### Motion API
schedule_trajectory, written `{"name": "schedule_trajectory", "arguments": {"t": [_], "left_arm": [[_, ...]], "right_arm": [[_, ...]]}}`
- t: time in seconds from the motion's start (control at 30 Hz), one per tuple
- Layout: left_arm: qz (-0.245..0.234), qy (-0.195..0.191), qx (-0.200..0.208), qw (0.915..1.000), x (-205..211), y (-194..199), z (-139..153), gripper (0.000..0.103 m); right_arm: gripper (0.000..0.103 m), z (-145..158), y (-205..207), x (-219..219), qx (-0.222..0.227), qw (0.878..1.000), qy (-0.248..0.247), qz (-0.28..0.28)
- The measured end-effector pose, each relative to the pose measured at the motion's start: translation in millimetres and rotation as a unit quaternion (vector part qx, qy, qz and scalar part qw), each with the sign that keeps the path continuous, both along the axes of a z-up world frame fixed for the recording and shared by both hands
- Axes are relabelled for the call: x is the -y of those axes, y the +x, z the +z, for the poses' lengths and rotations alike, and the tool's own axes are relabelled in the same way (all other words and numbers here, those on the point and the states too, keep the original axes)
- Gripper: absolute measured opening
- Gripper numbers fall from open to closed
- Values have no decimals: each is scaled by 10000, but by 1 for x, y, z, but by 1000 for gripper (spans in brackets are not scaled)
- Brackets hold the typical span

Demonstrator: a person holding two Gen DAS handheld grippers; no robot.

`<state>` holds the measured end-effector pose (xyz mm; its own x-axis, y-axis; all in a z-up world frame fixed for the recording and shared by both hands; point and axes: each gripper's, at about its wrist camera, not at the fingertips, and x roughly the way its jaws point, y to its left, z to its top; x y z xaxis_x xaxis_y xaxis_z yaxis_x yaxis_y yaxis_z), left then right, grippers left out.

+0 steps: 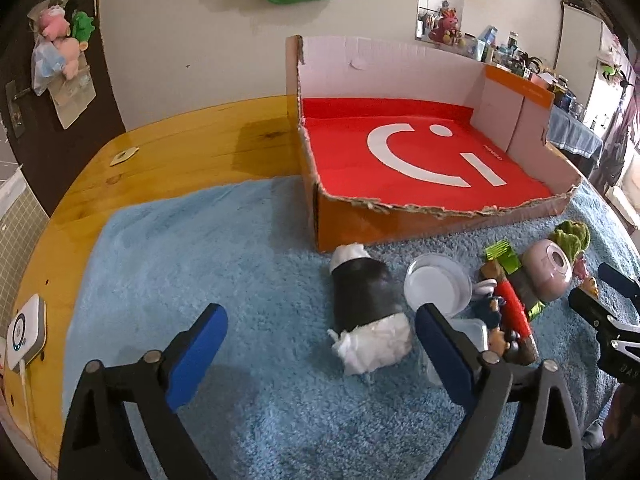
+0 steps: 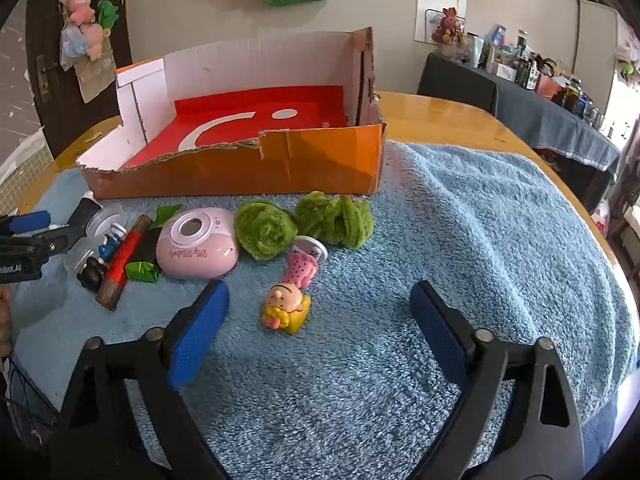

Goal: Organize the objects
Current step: 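Grasp the black tissue-wrapped cylinder with the left tool while the right tool grasps the yellow doll figurine, then carry the cylinder with the left tool while the right tool carries the figurine into the box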

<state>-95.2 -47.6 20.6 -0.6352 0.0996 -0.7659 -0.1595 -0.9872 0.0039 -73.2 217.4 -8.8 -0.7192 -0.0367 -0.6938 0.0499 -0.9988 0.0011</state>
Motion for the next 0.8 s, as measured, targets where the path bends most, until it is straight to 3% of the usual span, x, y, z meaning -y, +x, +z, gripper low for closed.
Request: {"name": "schedule_trajectory", "arguments": {"t": [0.2, 0.27, 0.43, 0.47, 0.53, 0.8], "left_arm": [[-96, 211, 88, 9997, -1, -4, -4, 83], [-139, 224, 47, 9996, -3, -3, -3, 72], [-281, 307, -9, 9991, -10, 1, -1, 49], [-337, 337, -17, 9989, -11, 2, -1, 43], [-365, 360, -53, 9987, -13, 4, -1, 39], [-354, 619, -139, 9974, -9, 16, 3, 38]], "right_arm": [[61, 1, 1, -1, -35, 9999, -80, 60], [55, 2, 0, -2, -43, 9999, -116, 60], [25, 3, -1, -2, -82, 9995, -239, 209], [23, 2, 0, 0, -81, 9993, -227, 269], [21, 2, 2, 3, -123, 9991, -187, 347], [21, 5, 6, -3, -189, 9976, -494, 454]]}}
